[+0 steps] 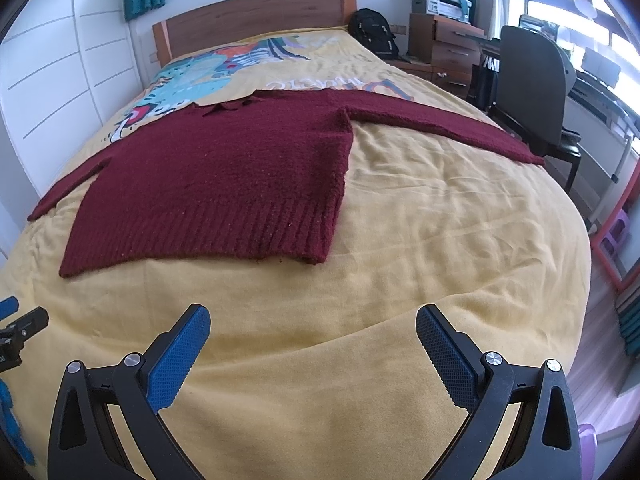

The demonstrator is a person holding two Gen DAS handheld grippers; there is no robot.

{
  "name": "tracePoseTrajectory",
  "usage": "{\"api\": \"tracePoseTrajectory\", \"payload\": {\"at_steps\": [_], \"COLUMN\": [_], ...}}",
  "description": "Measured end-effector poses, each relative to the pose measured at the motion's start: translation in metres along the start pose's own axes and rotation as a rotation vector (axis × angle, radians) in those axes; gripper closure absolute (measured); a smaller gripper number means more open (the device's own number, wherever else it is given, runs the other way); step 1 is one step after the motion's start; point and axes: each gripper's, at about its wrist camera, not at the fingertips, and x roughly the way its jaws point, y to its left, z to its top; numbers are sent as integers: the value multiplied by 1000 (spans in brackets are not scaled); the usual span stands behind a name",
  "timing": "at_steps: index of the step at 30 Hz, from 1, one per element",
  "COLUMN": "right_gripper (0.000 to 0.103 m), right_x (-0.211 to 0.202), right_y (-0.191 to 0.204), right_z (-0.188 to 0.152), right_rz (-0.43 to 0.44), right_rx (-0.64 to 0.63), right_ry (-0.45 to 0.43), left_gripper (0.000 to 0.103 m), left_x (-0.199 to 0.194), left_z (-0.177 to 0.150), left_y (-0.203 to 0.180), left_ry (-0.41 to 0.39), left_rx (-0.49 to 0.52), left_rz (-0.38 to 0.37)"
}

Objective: Fold small clothes

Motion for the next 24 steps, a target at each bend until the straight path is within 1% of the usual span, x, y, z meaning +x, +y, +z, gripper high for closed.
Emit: {"api": "tracePoseTrajectory", "payload": {"at_steps": [11,18,24], "right_gripper": [0,0,0], "right_x": [1,1,2], "right_y": [-7,-9,-8], "right_z": [0,-1,1], "right_rz": [14,18,23], "right_rx": [35,34,36], "right_ry": [6,9,16], "left_gripper": [1,1,1], "left_x": [0,-3,-6], "left_z": [3,7,11], "left_y": [-1,1,2], "left_ry": [8,34,60], "left_rx": [4,-19,-9], "left_rz": [5,13,22]}}
